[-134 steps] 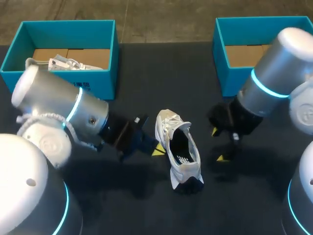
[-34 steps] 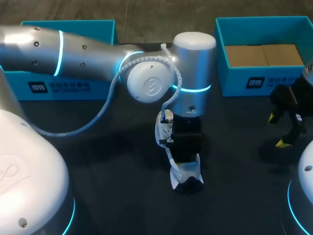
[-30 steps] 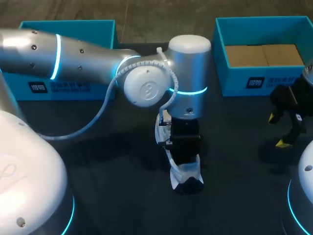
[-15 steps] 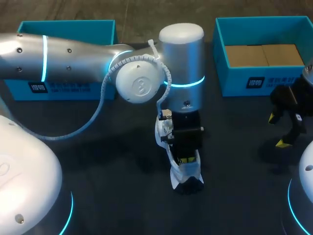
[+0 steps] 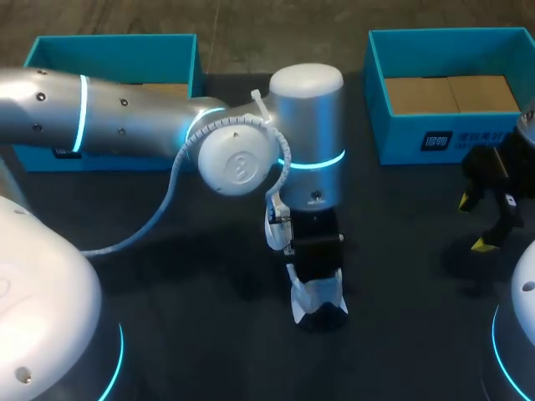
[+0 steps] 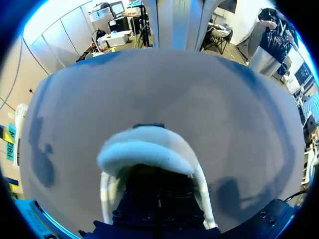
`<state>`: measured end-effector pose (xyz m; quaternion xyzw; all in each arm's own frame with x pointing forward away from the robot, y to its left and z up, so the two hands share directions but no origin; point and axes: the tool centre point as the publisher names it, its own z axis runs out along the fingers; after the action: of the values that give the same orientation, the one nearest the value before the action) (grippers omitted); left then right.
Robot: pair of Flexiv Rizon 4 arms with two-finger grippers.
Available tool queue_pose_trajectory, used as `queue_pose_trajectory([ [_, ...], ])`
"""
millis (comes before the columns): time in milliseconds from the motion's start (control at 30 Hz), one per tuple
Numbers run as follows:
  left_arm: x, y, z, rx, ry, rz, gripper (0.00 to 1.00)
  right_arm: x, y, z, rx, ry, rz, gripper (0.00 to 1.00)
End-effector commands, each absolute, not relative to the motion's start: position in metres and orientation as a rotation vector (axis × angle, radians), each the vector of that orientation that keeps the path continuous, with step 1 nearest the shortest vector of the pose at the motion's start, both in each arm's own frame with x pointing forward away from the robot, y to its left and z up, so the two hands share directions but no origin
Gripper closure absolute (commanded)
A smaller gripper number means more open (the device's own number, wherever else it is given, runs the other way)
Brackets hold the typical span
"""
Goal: Take the shoe out of the shoebox, open the shoe tongue, remove and reinsert the insole, then place the shoe into the shoebox
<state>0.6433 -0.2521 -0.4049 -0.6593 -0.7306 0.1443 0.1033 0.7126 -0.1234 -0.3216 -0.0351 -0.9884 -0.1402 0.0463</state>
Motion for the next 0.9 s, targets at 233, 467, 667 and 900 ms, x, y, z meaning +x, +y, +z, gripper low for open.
queue_pose_trajectory([
  [233, 0.65, -0.247, -0.392, -1.997, -2.209, 0.389, 1.0, 0.712, -0.123, -0.322, -0.109, -3.019, -0.423, 0.0],
  [467, 0.649, -0.253, -0.383, -2.039, -2.212, 0.38, 1.0, 0.712, -0.123, -0.322, -0.109, -3.019, -0.423, 0.0],
  [667, 0.65, -0.26, -0.4, -2.04, -2.199, 0.357, 1.0, 0.712, -0.123, -0.322, -0.109, -3.019, -0.423, 0.0],
  [900, 0.661, -0.256, -0.417, -2.023, -2.214, 0.312, 1.0, 0.712, -0.123, -0.322, -0.109, -3.019, -0.423, 0.0],
])
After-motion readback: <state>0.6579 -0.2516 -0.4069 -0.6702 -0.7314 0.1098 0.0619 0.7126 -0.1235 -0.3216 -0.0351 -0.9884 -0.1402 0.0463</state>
